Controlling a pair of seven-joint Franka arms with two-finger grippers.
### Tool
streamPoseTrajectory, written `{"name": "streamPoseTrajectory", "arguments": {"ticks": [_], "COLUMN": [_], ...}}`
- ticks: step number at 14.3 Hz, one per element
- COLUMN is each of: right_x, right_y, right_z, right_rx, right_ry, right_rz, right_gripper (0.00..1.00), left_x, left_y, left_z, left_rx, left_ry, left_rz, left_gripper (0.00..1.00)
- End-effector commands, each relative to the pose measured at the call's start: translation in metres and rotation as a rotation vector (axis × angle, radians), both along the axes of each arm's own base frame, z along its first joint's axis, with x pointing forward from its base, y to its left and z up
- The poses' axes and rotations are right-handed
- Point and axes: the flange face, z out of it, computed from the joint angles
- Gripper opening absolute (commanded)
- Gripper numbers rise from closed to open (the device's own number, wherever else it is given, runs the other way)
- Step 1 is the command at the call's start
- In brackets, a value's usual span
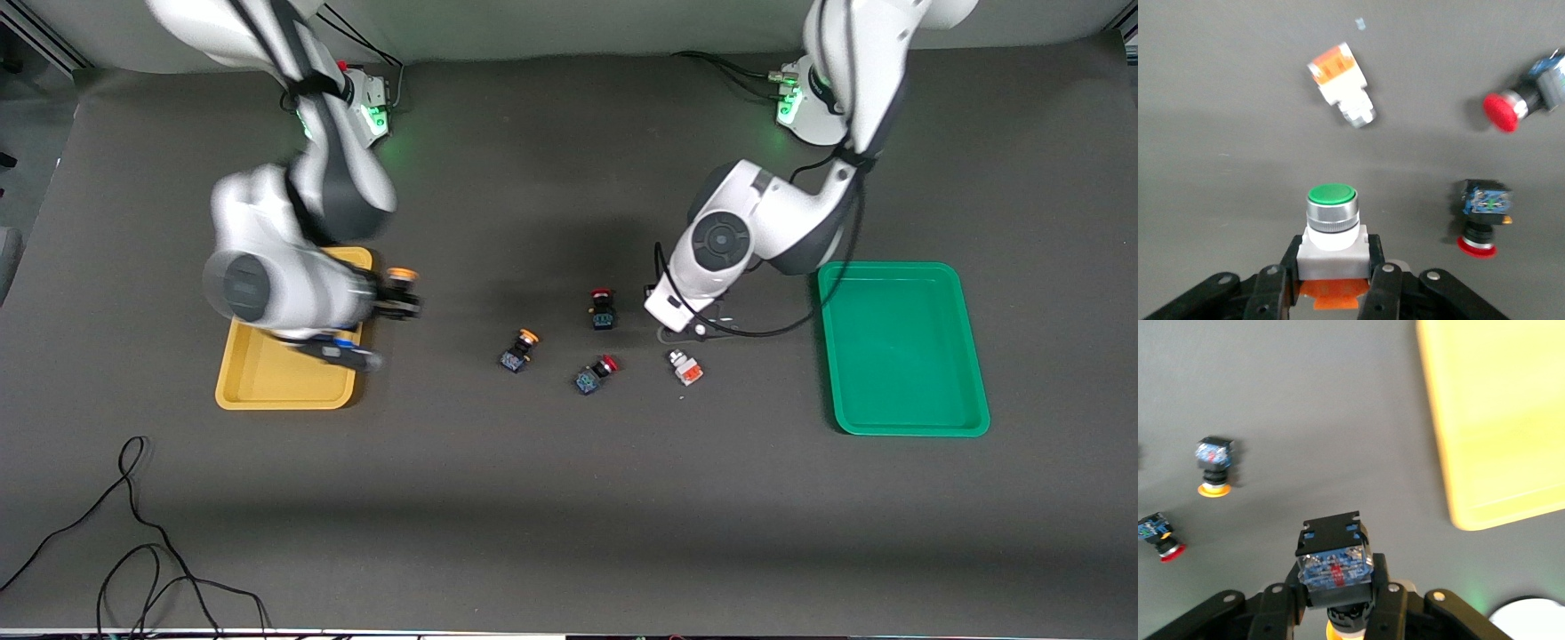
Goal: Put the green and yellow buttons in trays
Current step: 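Carry the black button to the yellow tray while the left carries white button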
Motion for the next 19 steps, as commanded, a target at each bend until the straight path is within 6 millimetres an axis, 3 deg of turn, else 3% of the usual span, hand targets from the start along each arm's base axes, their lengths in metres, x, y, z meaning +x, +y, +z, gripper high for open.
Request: {"name": "streamPoseTrajectory", "arguments": {"ticks": [1, 4, 6, 8, 10, 11, 12, 13, 16, 17, 19], "right_x": [-0.001, -0.011, -0.018, -0.019, -0.013, -0.011, -0.004, -0.001, 0.008, 0.014, 0.034], "right_y": [-0.087, -0.182, -0.226, -0.258, -0.257, -0.256, -0.252, -0.249, -0.239, -0.231, -0.198], "right_z": [-0.025, -0.077, -0.113, -0.147, -0.173, -0.182, -0.181, -0.179, -0.164, -0.154, -0.129], "right_rx": [0.009, -0.018, -0.041, -0.07, -0.041, -0.04, -0.049, -0.053, -0.032, -0.025, -0.034], "right_ry": [0.03, 0.047, 0.024, 0.03, -0.003, -0.004, -0.011, -0.016, -0.023, -0.013, 0.006], "right_rz": [0.078, 0.144, 0.158, 0.186, 0.183, 0.182, 0.195, 0.191, 0.192, 0.174, 0.11], "right_gripper": [0.0, 0.0, 0.0, 0.0, 0.0, 0.31, 0.82, 0.99, 1.0, 1.0, 1.0], "left_x": [0.034, 0.051, 0.061, 0.067, 0.068, 0.064, 0.057, 0.049, 0.034, 0.032, 0.032], "left_y": [0.041, 0.127, 0.196, 0.257, 0.289, 0.3, 0.314, 0.319, 0.34, 0.34, 0.347], "left_z": [0.065, 0.1, 0.106, 0.097, 0.066, 0.041, 0.013, -0.016, -0.092, -0.107, -0.11], "left_rx": [0.0, -0.011, -0.031, -0.042, 0.003, 0.01, 0.005, 0.007, 0.019, 0.02, 0.019], "left_ry": [0.015, 0.047, 0.083, 0.092, 0.08, 0.06, 0.031, 0.014, -0.035, -0.041, -0.04], "left_rz": [0.068, 0.044, -0.006, -0.047, -0.101, -0.115, -0.127, -0.147, -0.166, -0.178, -0.169], "left_gripper": [0.25, 0.25, 0.25, 0.25, 0.25, 0.25, 0.25, 0.25, 0.26, 0.26, 0.3]}}
